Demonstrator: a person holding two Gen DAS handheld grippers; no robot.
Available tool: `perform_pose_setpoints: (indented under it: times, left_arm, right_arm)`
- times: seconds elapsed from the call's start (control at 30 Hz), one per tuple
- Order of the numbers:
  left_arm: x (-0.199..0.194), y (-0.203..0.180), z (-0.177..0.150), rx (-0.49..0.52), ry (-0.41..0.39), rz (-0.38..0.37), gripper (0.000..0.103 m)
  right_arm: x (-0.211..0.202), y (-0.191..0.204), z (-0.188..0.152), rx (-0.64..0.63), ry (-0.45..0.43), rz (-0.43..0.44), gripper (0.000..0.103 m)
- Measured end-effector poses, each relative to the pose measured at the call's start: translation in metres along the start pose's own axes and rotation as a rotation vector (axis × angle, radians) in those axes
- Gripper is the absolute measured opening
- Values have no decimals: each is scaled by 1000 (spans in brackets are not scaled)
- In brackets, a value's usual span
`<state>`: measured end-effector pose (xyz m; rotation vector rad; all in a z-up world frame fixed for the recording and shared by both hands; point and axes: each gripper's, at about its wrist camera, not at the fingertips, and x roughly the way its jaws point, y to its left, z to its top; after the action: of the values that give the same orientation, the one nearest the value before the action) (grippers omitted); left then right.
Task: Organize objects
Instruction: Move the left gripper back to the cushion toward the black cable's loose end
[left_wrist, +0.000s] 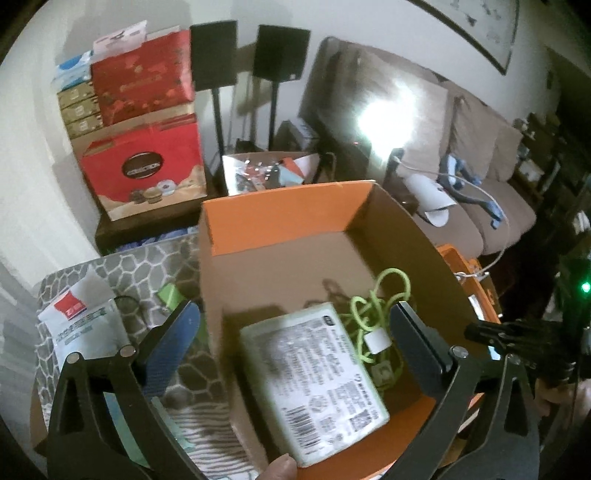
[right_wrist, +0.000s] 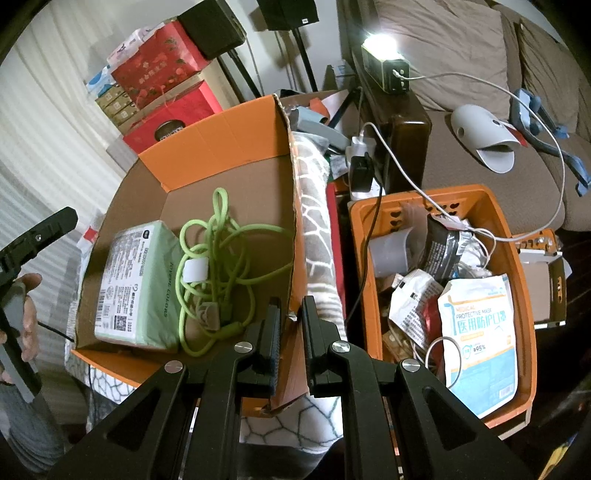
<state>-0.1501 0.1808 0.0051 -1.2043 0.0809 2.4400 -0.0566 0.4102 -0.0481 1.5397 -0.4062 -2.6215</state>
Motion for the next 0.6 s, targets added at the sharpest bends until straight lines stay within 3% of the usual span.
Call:
perform_pose_setpoints:
  times: [0.43,0.6]
  left_arm:
    - [-6,52,2,-76,1,36,103]
    - [-7,84,5,-95,6,85,103]
  right_arm:
    - [0,0,0,0,0,0,9]
    - [0,0,0,1,0,0,9]
